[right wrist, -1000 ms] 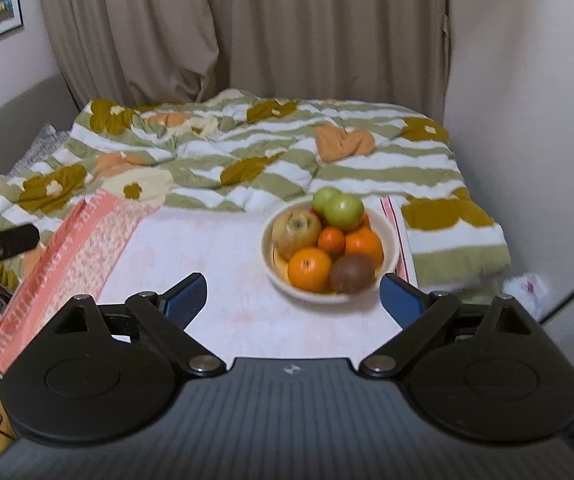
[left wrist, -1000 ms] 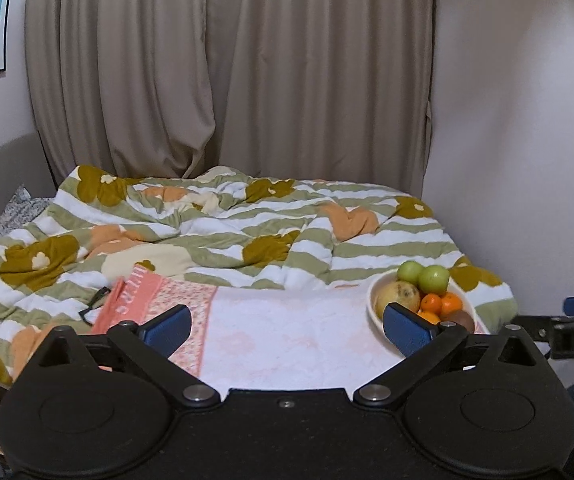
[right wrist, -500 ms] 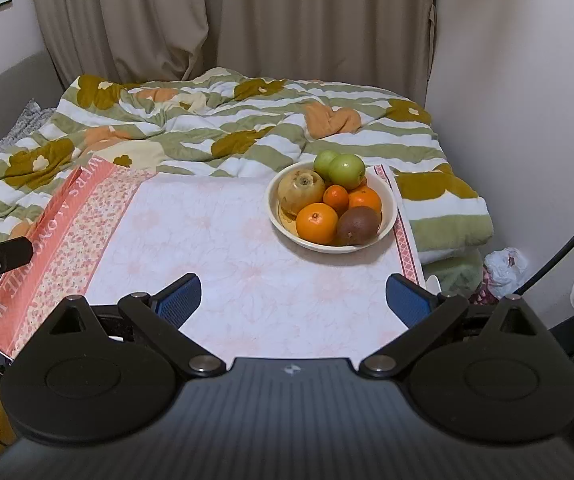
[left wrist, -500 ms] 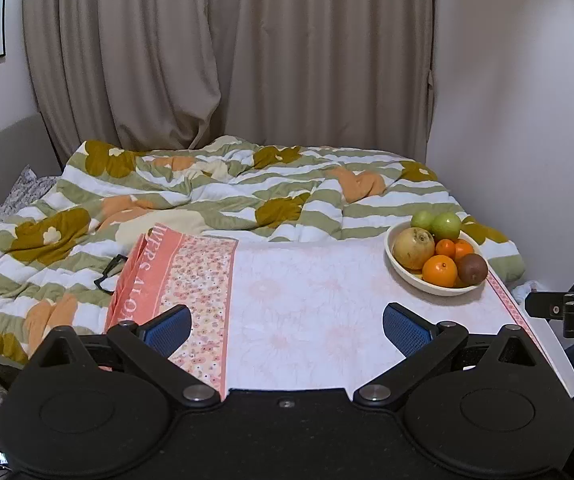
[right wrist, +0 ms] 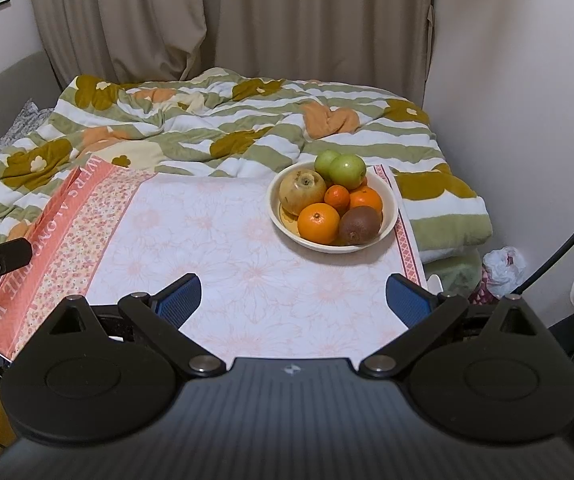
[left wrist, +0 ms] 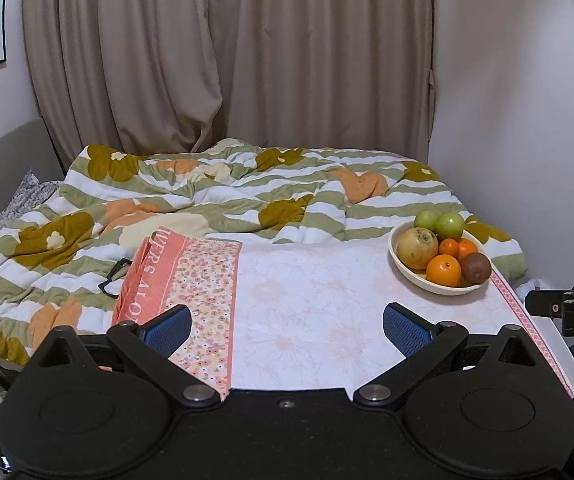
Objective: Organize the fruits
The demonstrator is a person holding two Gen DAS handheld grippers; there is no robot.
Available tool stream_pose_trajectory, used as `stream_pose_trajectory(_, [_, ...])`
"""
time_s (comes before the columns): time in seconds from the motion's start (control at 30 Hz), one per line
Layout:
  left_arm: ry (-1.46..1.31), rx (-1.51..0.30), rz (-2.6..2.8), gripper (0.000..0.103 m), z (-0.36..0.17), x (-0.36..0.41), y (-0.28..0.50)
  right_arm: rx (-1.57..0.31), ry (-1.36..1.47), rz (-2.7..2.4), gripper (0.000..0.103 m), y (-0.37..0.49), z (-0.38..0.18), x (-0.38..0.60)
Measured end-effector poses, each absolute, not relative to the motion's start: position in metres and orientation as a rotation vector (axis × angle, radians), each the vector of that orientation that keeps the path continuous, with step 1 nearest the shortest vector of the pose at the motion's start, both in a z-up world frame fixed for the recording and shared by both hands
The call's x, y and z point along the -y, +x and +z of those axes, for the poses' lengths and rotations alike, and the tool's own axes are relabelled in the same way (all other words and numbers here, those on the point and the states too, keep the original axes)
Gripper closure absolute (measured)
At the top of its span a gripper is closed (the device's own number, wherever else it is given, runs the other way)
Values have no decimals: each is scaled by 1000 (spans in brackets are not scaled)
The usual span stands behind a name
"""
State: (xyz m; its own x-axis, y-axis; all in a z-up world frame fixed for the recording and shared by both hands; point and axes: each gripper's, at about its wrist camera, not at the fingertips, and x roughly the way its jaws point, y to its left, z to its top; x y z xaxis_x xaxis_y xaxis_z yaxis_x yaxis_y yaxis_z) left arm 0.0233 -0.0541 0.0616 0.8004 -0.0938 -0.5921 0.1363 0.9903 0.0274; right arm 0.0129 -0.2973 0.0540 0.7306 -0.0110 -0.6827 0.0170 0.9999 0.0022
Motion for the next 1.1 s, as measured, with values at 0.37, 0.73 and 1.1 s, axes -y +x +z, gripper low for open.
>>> stream_pose_trajectory(0.37, [80,-627,-118,0,60,56,23,-754,12,-13,0,15,53,299])
stream_pose_trajectory(0.73, [74,-628,-111,0,61,52,24,-756,15,-14,0,15,53,300])
stream_pose_trajectory(1.1, [71,-628,-112,0,61,51,25,-757,15,-13,0,16,53,300])
